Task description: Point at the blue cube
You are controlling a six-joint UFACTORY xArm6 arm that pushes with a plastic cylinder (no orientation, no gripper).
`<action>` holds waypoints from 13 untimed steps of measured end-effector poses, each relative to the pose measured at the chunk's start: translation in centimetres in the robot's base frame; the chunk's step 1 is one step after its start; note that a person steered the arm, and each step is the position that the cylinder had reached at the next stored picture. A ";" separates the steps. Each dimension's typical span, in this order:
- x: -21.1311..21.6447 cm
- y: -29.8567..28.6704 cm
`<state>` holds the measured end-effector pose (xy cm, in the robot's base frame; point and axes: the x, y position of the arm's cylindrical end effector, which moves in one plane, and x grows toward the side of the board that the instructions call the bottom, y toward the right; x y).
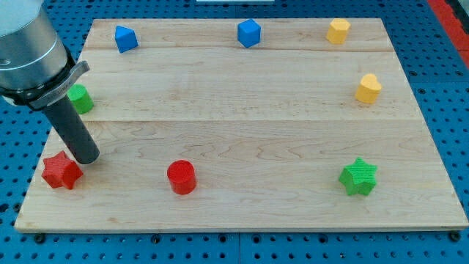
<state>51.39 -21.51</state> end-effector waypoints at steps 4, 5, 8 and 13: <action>0.0 0.4; -2.0 1.0; -7.5 8.4; -24.0 29.2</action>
<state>27.40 7.65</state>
